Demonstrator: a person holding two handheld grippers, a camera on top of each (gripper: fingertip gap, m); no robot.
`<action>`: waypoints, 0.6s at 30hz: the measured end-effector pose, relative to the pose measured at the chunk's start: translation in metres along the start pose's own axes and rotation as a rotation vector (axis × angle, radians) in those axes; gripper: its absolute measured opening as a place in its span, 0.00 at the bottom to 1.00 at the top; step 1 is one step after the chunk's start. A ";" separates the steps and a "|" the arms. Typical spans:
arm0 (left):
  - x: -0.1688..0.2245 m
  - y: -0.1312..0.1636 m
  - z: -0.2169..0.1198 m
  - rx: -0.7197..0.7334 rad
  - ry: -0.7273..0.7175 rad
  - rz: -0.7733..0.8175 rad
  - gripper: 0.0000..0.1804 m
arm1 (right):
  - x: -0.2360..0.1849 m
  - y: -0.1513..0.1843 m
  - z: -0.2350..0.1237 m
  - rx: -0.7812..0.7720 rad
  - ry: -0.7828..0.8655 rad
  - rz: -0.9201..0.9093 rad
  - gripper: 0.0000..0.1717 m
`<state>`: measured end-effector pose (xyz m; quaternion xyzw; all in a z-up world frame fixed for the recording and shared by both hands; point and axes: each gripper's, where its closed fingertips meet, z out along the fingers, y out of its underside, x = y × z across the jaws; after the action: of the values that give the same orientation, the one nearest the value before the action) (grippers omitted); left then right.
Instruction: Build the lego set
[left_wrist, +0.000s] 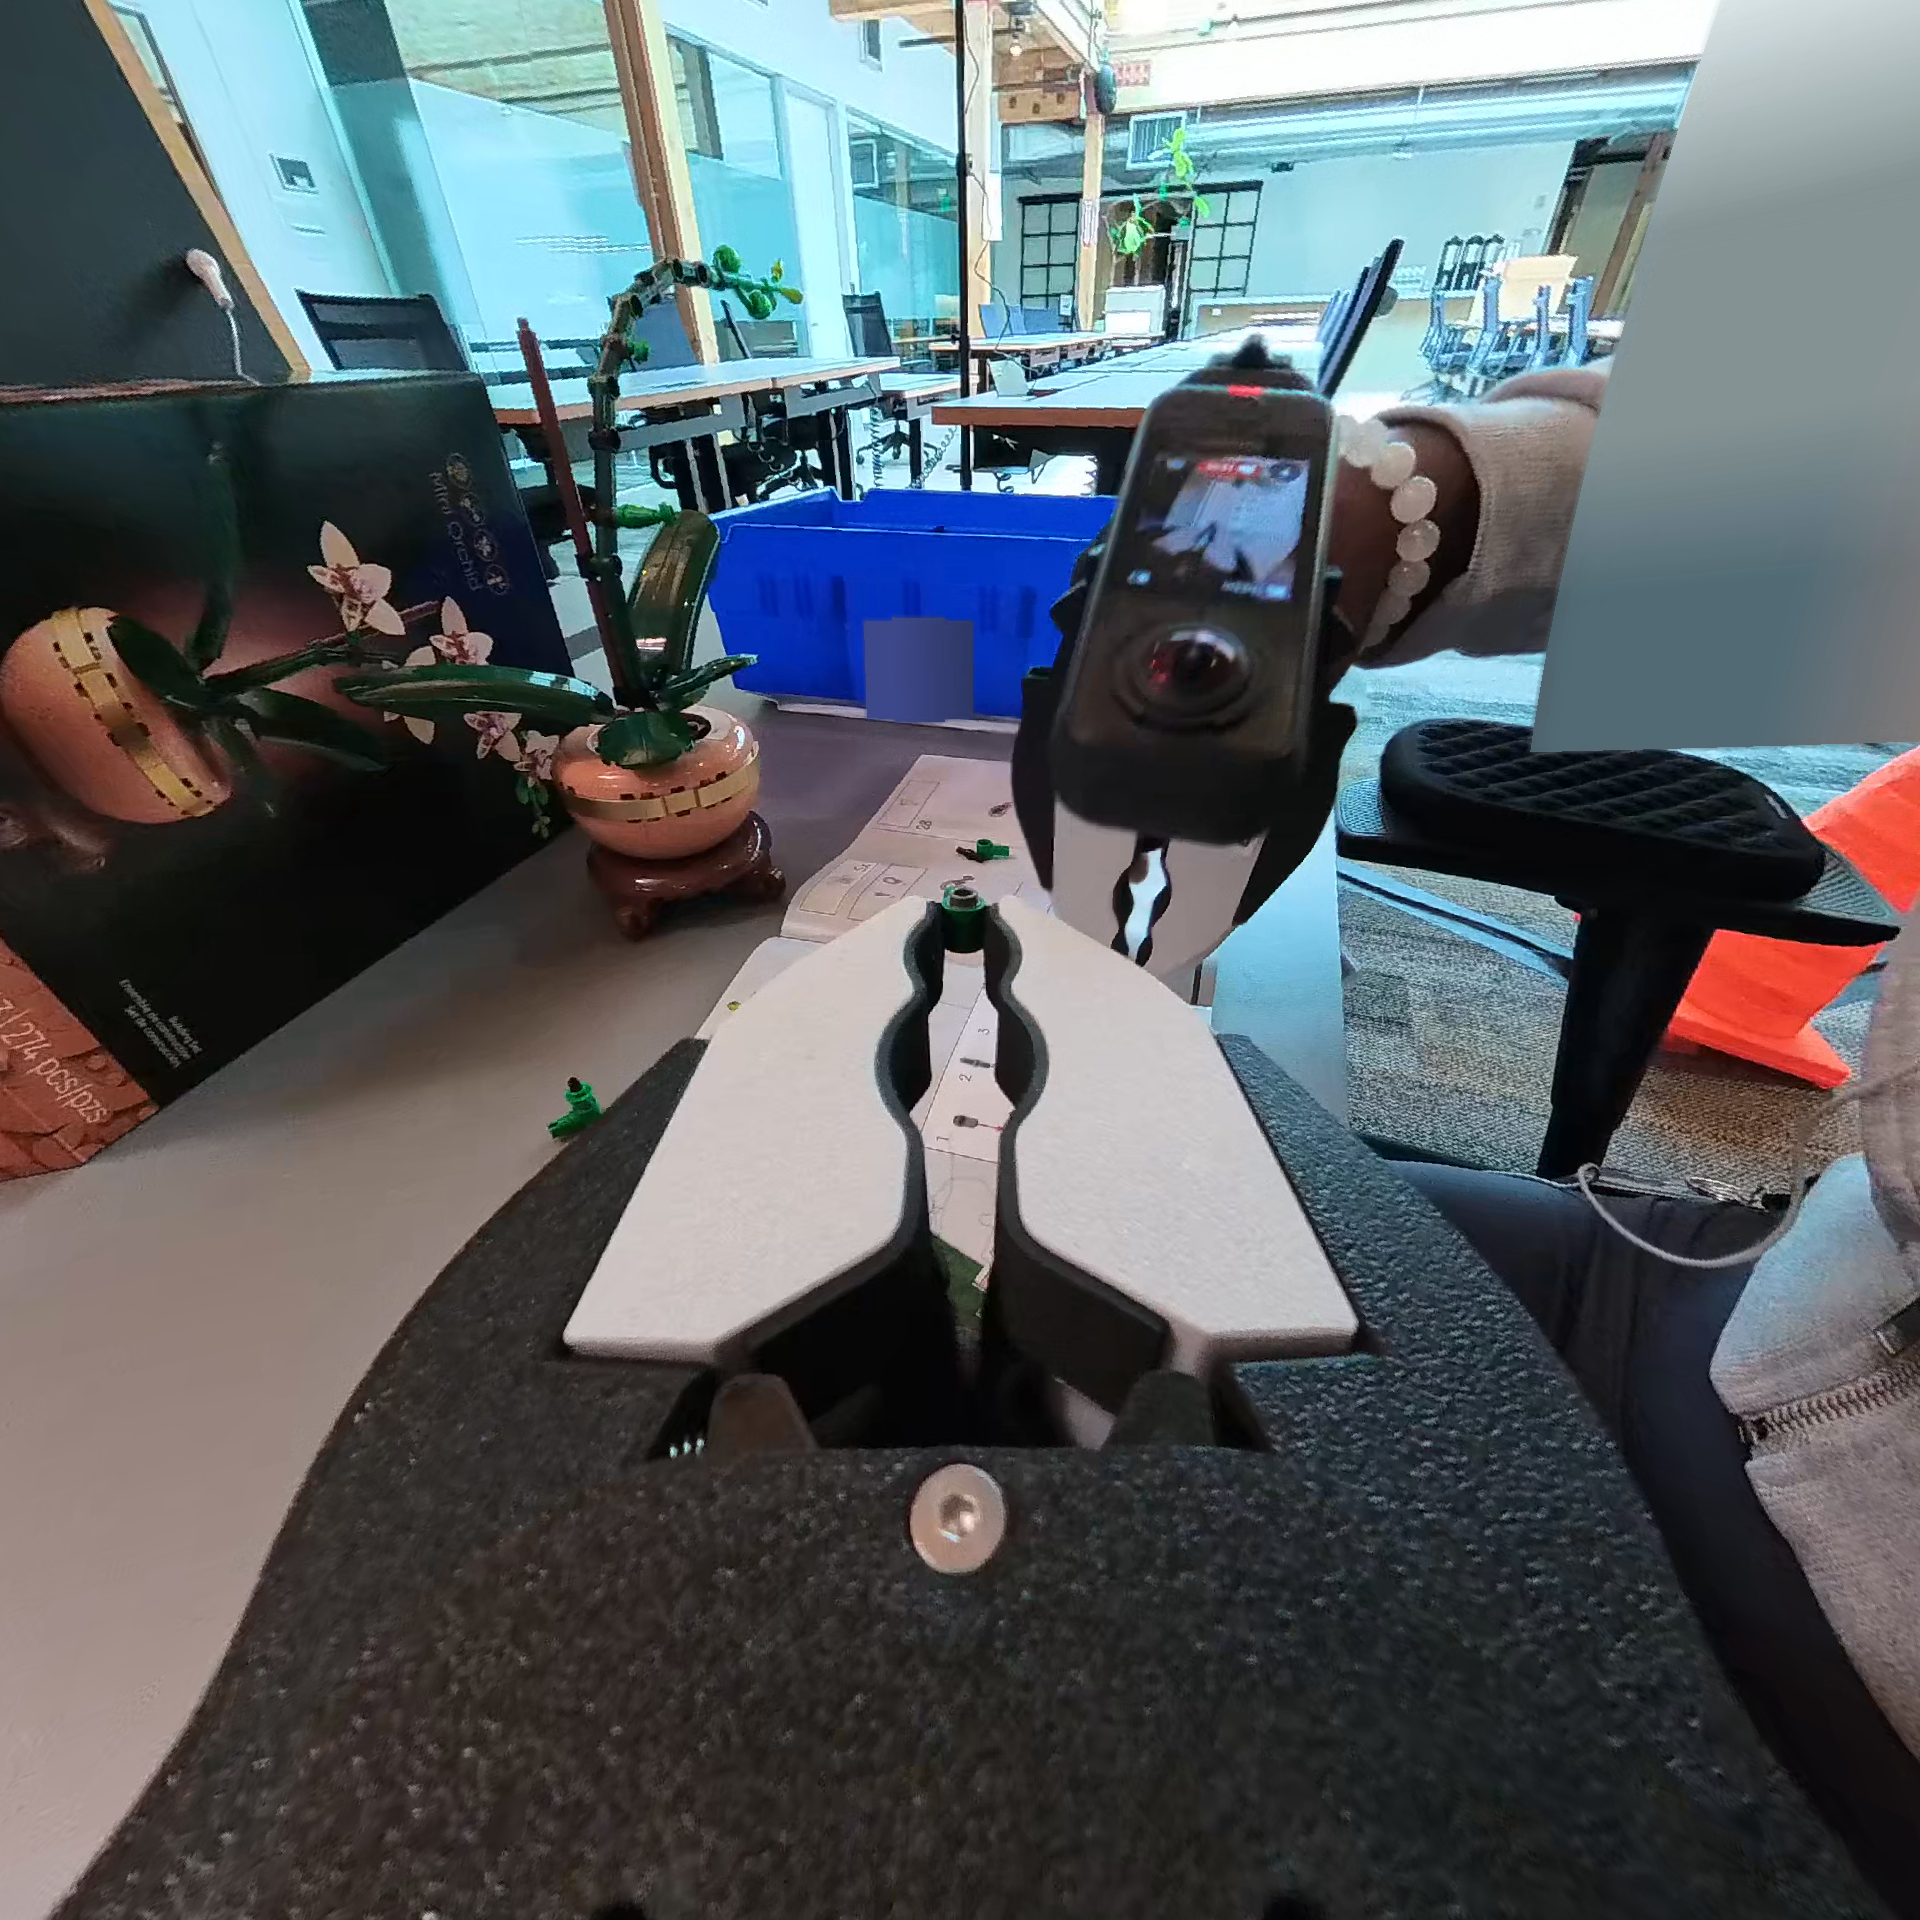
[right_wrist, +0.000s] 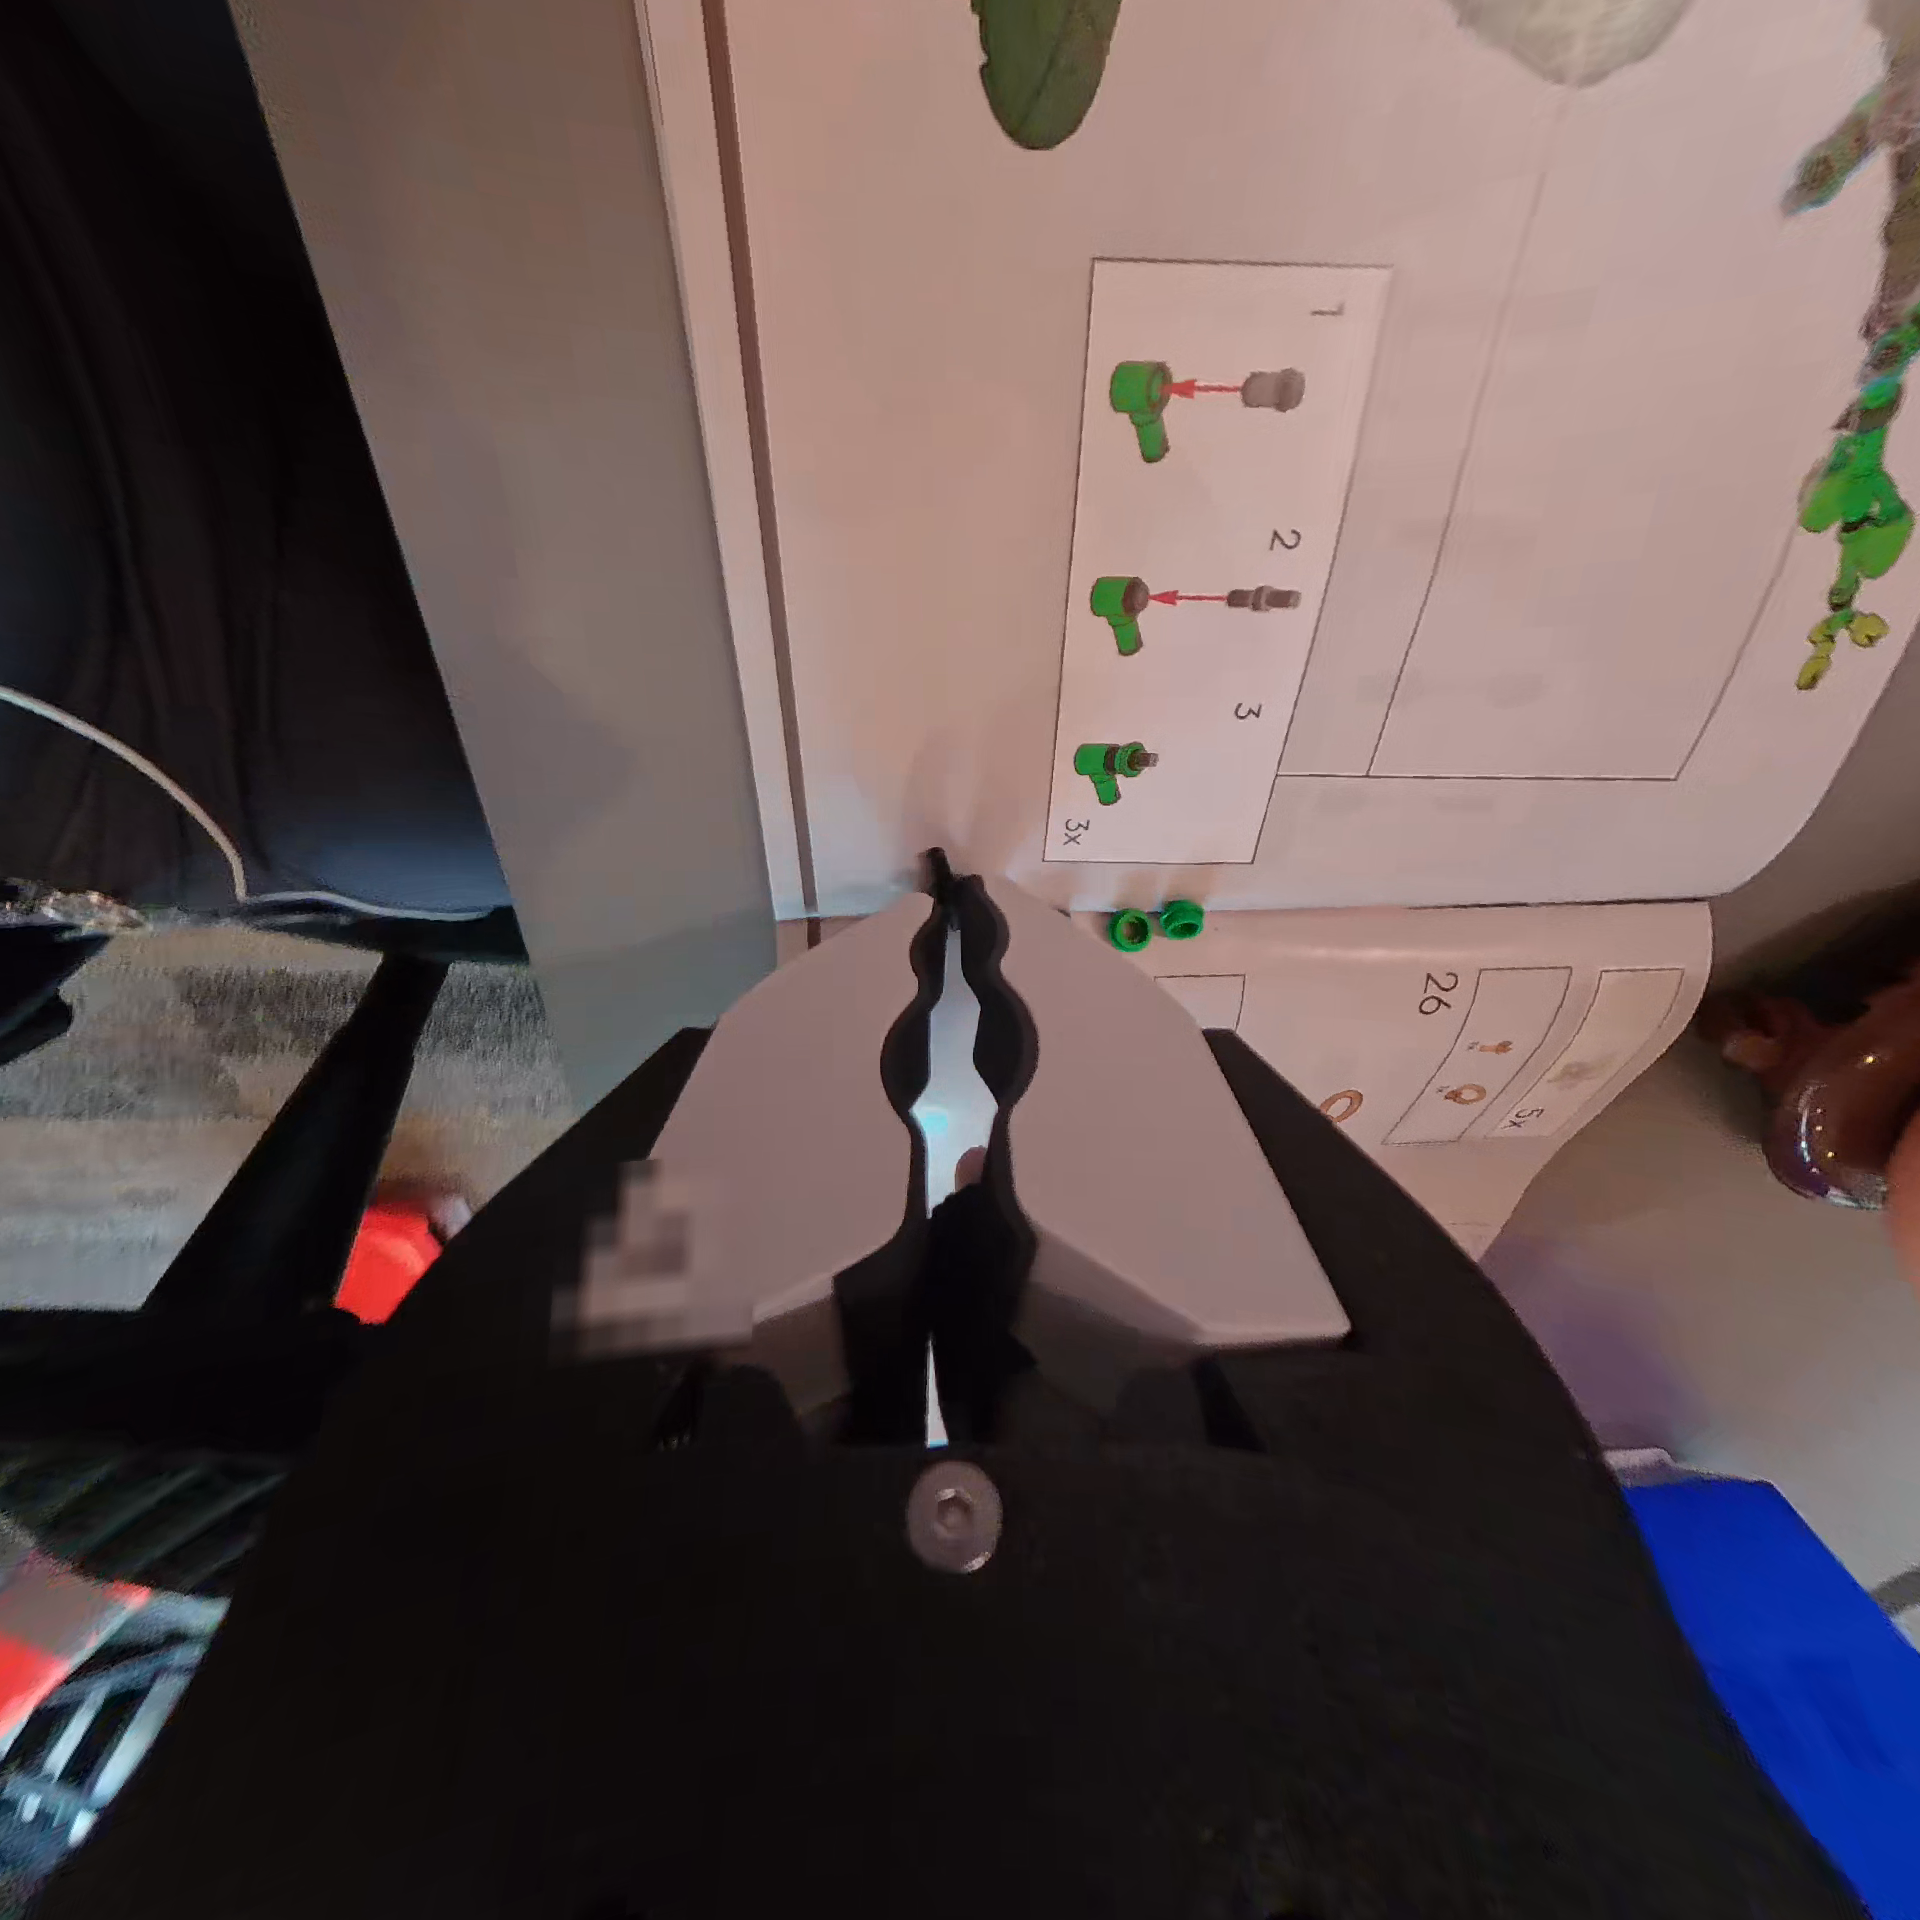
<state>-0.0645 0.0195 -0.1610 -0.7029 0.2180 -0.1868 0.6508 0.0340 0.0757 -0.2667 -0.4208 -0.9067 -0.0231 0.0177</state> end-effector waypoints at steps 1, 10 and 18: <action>0.000 -0.001 0.000 0.002 -0.001 0.001 0.03 | 0.000 0.000 0.000 -0.036 -0.009 -0.014 0.01; -0.042 -0.003 -0.020 0.030 -0.186 -0.082 0.03 | 0.003 0.001 0.000 -0.145 -0.007 -0.033 0.01; -0.047 0.000 -0.022 0.023 -0.204 -0.072 0.03 | -0.004 0.000 -0.001 -0.136 -0.161 0.041 0.07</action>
<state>-0.1162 0.0268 -0.1579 -0.7181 0.1229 -0.1401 0.6705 0.0365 0.0731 -0.2659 -0.4398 -0.8928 -0.0503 -0.0835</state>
